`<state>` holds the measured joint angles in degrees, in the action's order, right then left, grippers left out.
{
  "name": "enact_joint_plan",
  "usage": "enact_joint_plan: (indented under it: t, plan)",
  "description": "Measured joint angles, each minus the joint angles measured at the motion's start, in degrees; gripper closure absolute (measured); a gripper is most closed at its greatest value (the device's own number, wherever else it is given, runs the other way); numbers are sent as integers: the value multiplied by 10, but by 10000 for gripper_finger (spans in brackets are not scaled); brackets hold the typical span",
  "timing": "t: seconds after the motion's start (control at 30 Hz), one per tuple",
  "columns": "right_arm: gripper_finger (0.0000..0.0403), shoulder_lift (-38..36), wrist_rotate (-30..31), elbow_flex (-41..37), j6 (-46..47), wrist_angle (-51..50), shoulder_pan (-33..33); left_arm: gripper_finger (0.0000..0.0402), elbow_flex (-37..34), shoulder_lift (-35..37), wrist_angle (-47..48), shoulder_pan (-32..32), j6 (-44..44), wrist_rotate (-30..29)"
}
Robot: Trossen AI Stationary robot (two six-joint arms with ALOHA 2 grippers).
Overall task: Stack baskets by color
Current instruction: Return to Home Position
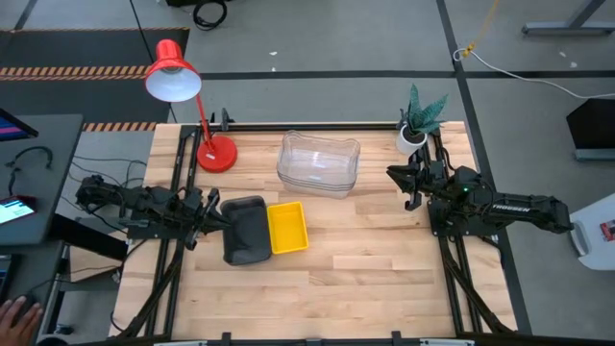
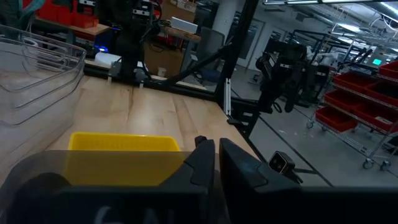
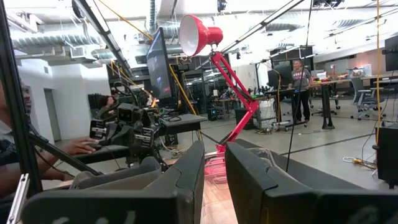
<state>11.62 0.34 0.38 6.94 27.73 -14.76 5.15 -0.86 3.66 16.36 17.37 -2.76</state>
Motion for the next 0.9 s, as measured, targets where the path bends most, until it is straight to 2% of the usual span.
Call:
enact_joint_plan:
  t: [0.9]
  plan:
    - [332, 0, 0, 0, 0, 0, 0, 374, 0, 0, 0, 0, 0, 0]
